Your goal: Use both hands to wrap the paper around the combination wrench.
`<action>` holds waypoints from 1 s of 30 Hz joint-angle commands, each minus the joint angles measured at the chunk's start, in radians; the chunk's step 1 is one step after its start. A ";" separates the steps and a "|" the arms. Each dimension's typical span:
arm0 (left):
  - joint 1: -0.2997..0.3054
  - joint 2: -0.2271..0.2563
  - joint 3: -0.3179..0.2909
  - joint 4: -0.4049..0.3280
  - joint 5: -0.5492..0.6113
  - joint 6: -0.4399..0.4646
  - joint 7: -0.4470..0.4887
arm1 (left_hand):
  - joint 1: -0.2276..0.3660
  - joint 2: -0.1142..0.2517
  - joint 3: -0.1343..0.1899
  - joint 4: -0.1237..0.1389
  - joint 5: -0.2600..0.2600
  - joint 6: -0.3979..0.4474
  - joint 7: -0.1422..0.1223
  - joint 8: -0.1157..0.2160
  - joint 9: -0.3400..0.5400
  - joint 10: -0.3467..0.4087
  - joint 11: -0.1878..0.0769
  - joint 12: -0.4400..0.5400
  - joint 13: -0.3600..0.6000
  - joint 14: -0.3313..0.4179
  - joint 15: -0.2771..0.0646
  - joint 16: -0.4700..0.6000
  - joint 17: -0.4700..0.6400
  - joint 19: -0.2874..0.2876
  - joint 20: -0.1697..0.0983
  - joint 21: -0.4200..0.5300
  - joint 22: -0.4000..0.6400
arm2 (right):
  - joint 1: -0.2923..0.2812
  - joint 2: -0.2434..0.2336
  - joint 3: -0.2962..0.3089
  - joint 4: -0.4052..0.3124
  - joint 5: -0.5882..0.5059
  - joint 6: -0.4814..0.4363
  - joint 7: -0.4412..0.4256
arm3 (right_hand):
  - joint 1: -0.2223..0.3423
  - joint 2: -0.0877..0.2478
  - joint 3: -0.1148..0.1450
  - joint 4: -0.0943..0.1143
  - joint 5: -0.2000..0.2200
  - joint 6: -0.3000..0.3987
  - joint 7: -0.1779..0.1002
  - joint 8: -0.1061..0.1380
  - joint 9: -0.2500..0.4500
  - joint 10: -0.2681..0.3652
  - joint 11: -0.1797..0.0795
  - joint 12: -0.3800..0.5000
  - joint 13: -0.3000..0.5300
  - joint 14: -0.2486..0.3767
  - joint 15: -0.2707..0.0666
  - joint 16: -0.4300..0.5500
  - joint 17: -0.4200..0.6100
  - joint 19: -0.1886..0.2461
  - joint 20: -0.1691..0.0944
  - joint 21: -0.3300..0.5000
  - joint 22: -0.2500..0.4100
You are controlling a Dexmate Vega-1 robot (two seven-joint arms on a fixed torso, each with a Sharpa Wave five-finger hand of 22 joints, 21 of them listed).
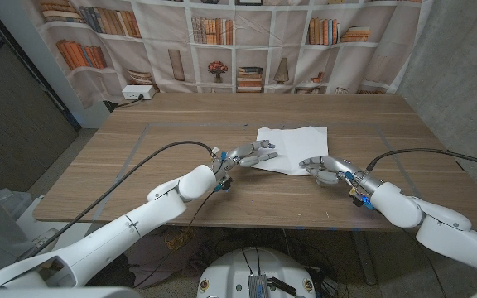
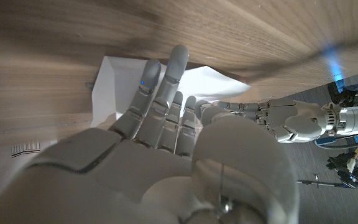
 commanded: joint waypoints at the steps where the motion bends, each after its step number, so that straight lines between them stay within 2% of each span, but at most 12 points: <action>1: -0.001 0.001 -0.004 0.017 -0.009 -0.019 -0.004 | 0.000 -0.004 -0.002 0.002 0.004 0.004 -0.001 -0.005 0.002 -0.002 -0.001 0.007 0.001 -0.008 -0.034 0.003 0.002 -0.002 0.001 0.002 0.003 | 0.041 -0.023 -0.046 0.016 0.018 0.018 0.010 | -0.015 -0.001 -0.001 0.010 0.004 0.004 -0.003 0.005 0.001 -0.005 -0.003 -0.002 0.004 -0.006 -0.097 0.000 -0.002 -0.009 -0.111 0.009 0.001; 18: -0.044 -0.028 0.006 0.068 -0.001 -0.055 -0.014 | 0.001 -0.002 -0.003 0.001 0.005 0.006 -0.002 -0.007 0.002 -0.001 -0.001 0.008 0.000 -0.007 -0.034 0.004 0.002 0.000 -0.004 0.003 0.004 | 0.037 -0.044 -0.057 0.007 0.043 0.016 -0.006 | -0.045 -0.007 -0.019 0.026 -0.002 0.002 -0.009 0.007 -0.002 -0.010 -0.007 0.001 0.003 -0.016 -0.096 0.007 -0.008 -0.019 -0.104 0.023 -0.007; 20: -0.049 -0.029 0.008 0.060 0.018 -0.035 -0.005 | 0.000 0.000 -0.003 0.002 0.005 0.008 0.000 -0.006 0.002 0.002 0.000 0.010 0.000 -0.006 -0.033 0.004 0.002 -0.001 -0.006 0.003 0.004 | 0.033 -0.047 -0.051 0.007 0.050 0.023 -0.013 | -0.047 -0.007 -0.021 0.026 -0.003 0.003 -0.011 0.008 -0.002 -0.008 -0.007 0.002 0.003 -0.018 -0.096 0.007 -0.010 -0.019 -0.104 0.025 -0.007; 22: -0.059 -0.026 0.014 0.049 0.043 -0.013 -0.003 | -0.016 0.013 -0.005 0.014 0.005 0.043 0.019 0.005 0.003 0.015 0.003 0.015 0.000 -0.007 -0.034 0.006 0.004 -0.003 -0.010 0.003 0.004 | 0.029 -0.051 -0.045 0.006 0.055 0.026 -0.018 | -0.049 -0.008 -0.022 0.027 -0.003 0.005 -0.014 0.008 -0.002 -0.007 -0.008 0.003 0.003 -0.018 -0.096 0.008 -0.011 -0.019 -0.104 0.027 -0.008; 24: -0.070 -0.021 0.022 0.036 0.075 0.009 -0.002 | -0.022 0.018 -0.006 0.018 0.005 0.052 0.025 0.008 0.003 0.017 0.002 0.016 0.000 -0.007 -0.034 0.006 0.004 -0.007 -0.014 0.002 0.004 | 0.027 -0.054 -0.041 0.007 0.058 0.027 -0.022 | -0.053 -0.009 -0.024 0.028 -0.004 0.006 -0.014 0.009 -0.002 -0.004 -0.010 0.004 0.003 -0.016 -0.096 0.011 -0.010 -0.019 -0.104 0.029 -0.009; 30: -0.086 -0.013 0.034 0.009 0.135 0.051 0.002 | -0.028 0.025 -0.006 0.023 0.005 0.052 0.018 0.005 0.003 0.020 0.001 0.017 -0.001 -0.007 -0.033 0.006 0.005 -0.010 -0.014 0.002 0.004 | 0.025 -0.056 -0.034 0.017 0.067 0.038 -0.030 | -0.060 -0.009 -0.029 0.030 -0.006 0.010 -0.019 0.011 -0.002 -0.003 -0.011 0.005 0.003 -0.017 -0.096 0.014 -0.011 -0.019 -0.104 0.034 -0.012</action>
